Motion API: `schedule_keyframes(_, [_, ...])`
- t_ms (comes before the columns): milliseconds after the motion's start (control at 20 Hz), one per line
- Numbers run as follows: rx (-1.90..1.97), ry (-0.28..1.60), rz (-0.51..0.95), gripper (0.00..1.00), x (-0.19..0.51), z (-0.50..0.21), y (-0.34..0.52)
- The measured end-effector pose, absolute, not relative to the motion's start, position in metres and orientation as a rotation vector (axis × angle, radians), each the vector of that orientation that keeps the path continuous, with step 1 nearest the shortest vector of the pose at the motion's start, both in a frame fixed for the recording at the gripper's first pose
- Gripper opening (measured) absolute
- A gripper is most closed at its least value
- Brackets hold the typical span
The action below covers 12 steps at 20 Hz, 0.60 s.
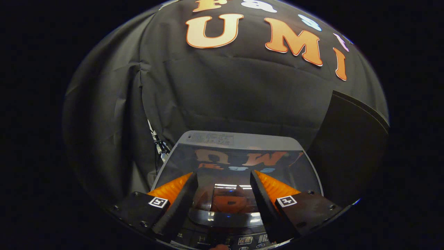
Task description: Put the clothes into the washing machine and then close the washing machine lid.
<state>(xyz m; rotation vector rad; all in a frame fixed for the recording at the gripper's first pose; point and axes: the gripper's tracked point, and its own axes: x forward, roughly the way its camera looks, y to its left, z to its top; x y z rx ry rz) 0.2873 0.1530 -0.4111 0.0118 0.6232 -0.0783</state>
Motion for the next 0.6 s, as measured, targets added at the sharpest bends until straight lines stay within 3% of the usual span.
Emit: schedule_keyframes(600, [0.019, 0.552, -0.084, 0.98, 0.27, -0.375, 0.154])
